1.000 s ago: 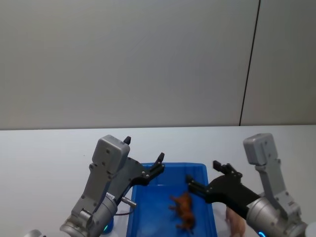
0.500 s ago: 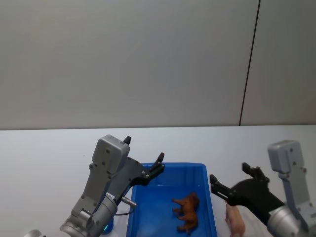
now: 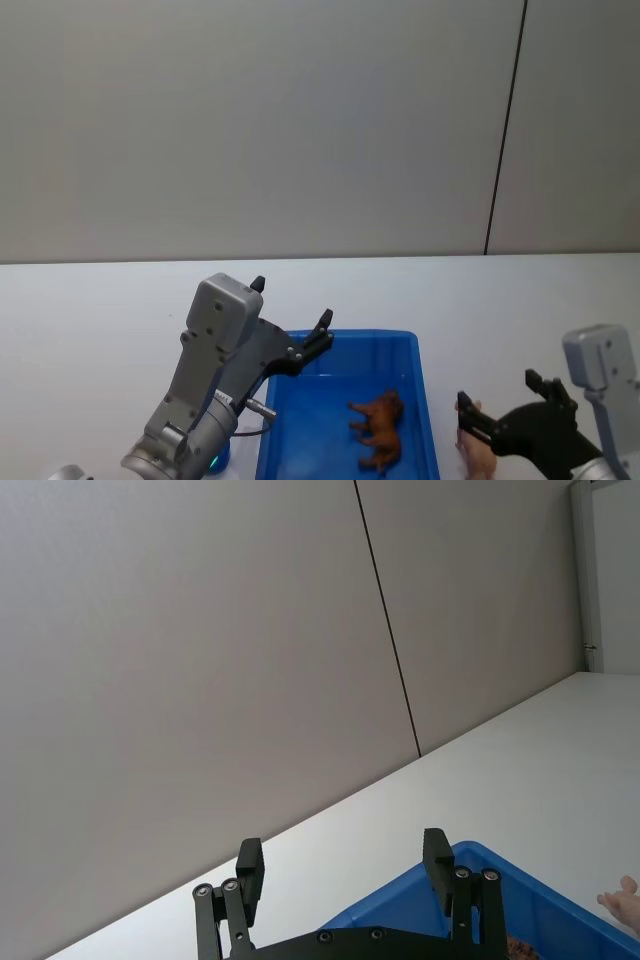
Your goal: Pick up the two dolls from the table and place them into the box.
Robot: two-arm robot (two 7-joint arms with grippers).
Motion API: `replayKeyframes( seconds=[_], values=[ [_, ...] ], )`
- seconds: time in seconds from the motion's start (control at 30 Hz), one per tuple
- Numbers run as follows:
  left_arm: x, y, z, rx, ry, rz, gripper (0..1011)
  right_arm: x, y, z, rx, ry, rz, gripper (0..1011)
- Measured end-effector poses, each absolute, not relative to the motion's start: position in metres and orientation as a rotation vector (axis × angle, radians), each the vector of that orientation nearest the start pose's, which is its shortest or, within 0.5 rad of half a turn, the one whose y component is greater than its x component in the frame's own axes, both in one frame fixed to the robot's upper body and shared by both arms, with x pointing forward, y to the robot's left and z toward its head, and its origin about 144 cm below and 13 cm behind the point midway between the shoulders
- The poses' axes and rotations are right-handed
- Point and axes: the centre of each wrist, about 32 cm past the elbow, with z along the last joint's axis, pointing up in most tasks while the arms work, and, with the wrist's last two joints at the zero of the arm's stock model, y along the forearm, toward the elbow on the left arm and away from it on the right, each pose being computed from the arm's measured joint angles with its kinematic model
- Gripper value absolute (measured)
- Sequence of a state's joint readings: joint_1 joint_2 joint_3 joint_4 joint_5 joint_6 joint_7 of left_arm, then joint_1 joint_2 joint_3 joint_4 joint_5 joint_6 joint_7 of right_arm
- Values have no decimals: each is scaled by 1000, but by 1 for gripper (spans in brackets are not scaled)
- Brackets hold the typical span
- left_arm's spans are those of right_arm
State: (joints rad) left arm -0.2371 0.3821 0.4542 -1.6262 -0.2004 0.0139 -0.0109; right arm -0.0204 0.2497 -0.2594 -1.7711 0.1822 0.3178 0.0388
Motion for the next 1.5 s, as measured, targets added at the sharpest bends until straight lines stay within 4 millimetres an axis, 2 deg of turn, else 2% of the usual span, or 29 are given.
replayKeyframes(
  seconds=[0.7,0.97,1.23,1.27,1.3,1.33,1.43,1.5],
  values=[
    [492,198,1204,61,-268,1124,1004,442,-199,1147,-298,140,-1195,1001],
    [492,198,1204,61,-268,1124,1004,446,-196,1138,-318,157,-1193,830],
    [492,198,1204,61,-267,1124,1004,448,-194,1131,-336,172,-1208,560],
    [492,198,1204,61,-268,1124,1004,449,-194,1130,-337,172,-1209,560],
    [492,198,1204,61,-268,1124,1004,449,-194,1130,-338,172,-1210,500],
    [492,198,1204,61,-268,1124,1004,449,-194,1130,-341,172,-1213,500],
    [492,198,1204,61,-268,1124,1004,449,-194,1129,-346,169,-1220,396],
    [492,198,1204,61,-268,1124,1004,449,-194,1129,-349,165,-1225,378]
  ],
)
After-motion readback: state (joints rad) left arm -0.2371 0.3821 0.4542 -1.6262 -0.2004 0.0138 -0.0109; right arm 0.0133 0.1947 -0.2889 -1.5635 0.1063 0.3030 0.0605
